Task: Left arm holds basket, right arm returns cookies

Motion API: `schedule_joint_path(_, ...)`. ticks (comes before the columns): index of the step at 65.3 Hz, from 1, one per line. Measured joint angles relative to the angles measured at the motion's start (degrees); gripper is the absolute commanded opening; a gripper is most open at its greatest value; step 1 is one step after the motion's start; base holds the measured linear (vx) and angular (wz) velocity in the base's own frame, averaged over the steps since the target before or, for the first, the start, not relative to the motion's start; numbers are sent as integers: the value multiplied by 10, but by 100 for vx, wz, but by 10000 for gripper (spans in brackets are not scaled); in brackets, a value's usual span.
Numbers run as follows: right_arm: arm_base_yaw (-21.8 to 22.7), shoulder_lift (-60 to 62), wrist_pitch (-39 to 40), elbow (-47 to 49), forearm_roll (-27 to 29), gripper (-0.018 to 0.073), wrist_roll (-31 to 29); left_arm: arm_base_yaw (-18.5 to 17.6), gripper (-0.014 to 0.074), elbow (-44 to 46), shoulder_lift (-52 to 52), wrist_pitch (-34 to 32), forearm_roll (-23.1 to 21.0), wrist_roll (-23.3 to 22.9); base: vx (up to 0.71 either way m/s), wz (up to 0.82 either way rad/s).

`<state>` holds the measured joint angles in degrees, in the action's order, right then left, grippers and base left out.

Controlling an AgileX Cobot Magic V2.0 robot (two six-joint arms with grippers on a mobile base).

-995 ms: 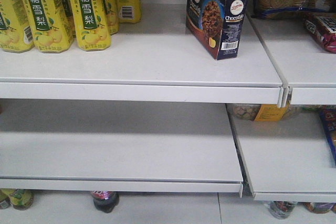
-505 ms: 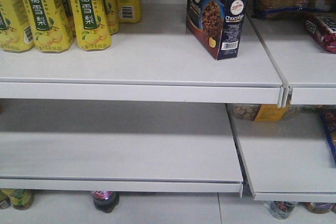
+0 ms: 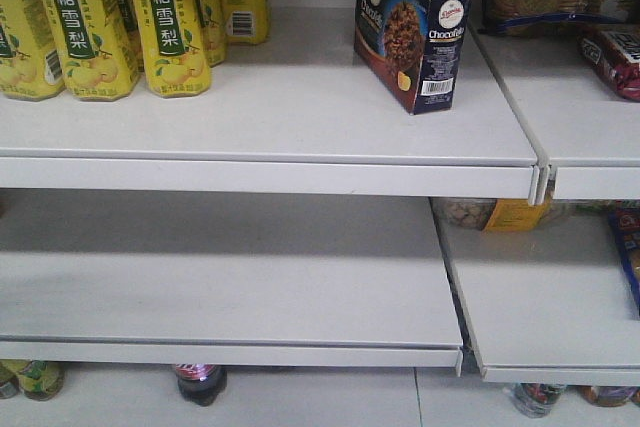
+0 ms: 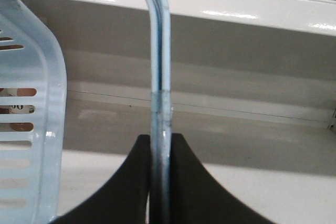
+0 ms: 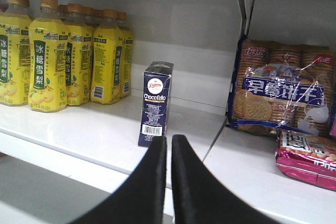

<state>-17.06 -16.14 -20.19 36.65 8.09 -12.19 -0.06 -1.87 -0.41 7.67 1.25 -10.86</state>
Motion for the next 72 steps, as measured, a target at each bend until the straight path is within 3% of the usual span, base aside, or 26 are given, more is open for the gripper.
schedule_joint_path(46,0,0,0,0,0,-10,0,0,0,-1,0,32,-5,67,0,0)
schedule_joint_path(72,0,0,0,0,0,-10,0,0,0,-1,0,32,-5,72,0,0)
